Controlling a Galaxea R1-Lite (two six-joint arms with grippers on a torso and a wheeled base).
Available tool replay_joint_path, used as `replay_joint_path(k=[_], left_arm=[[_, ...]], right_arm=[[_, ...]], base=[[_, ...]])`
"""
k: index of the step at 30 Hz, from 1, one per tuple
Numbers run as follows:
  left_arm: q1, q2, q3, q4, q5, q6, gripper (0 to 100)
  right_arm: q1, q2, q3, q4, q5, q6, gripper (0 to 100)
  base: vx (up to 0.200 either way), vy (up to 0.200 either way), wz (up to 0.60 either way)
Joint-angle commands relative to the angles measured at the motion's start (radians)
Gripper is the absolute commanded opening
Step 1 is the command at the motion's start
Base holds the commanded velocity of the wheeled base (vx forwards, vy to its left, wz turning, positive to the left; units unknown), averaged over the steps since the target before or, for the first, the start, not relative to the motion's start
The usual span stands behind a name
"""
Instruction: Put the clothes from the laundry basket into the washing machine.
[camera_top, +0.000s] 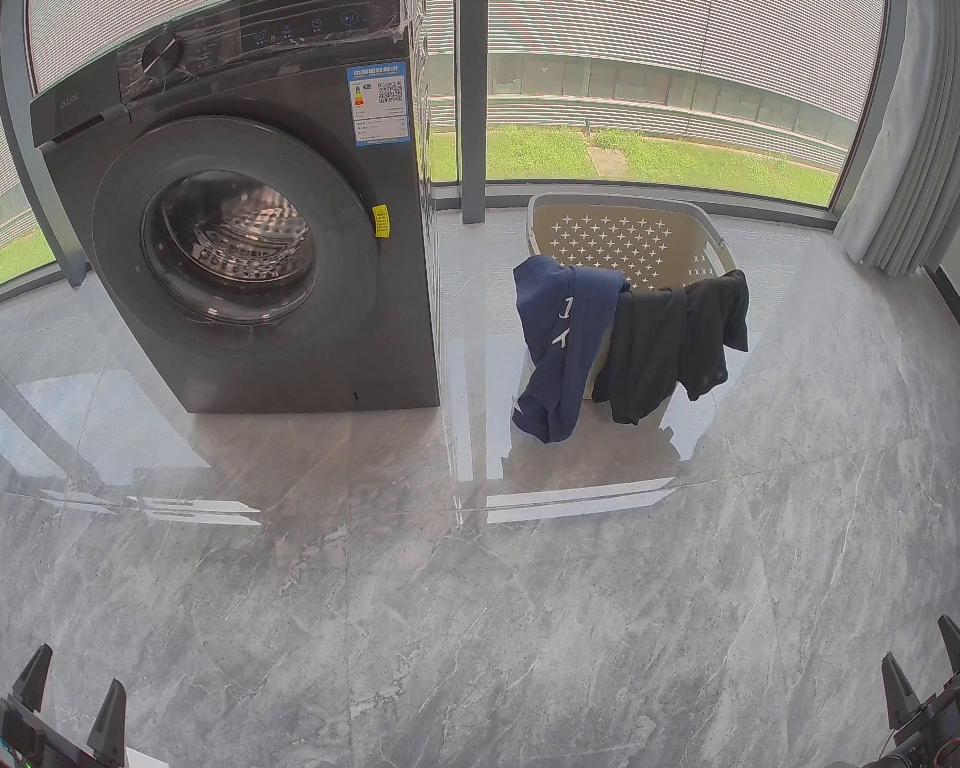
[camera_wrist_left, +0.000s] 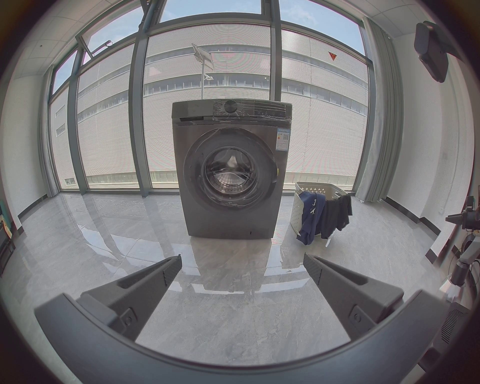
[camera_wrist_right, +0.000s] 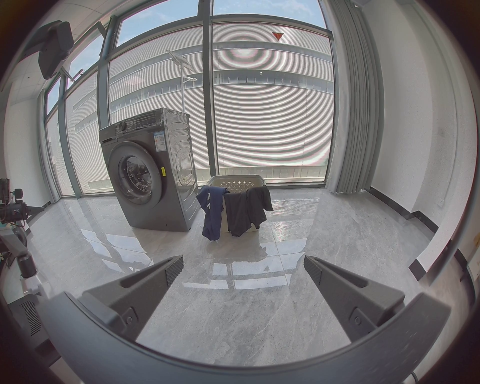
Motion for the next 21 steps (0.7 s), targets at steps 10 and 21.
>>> replay_joint_path(k=[10, 21], left_arm=[[0.001, -0.017, 0.018, 0.000, 0.000, 0.000, 100], [0.001, -0.017, 0.018, 0.000, 0.000, 0.000, 100]], right_arm=[[0.000, -0.017, 0.012, 0.000, 0.000, 0.000, 100], [0.000, -0.017, 0.012, 0.000, 0.000, 0.000, 100]], base=[[0.100, 0.000, 0.00], [0.182, 0.000, 0.00]])
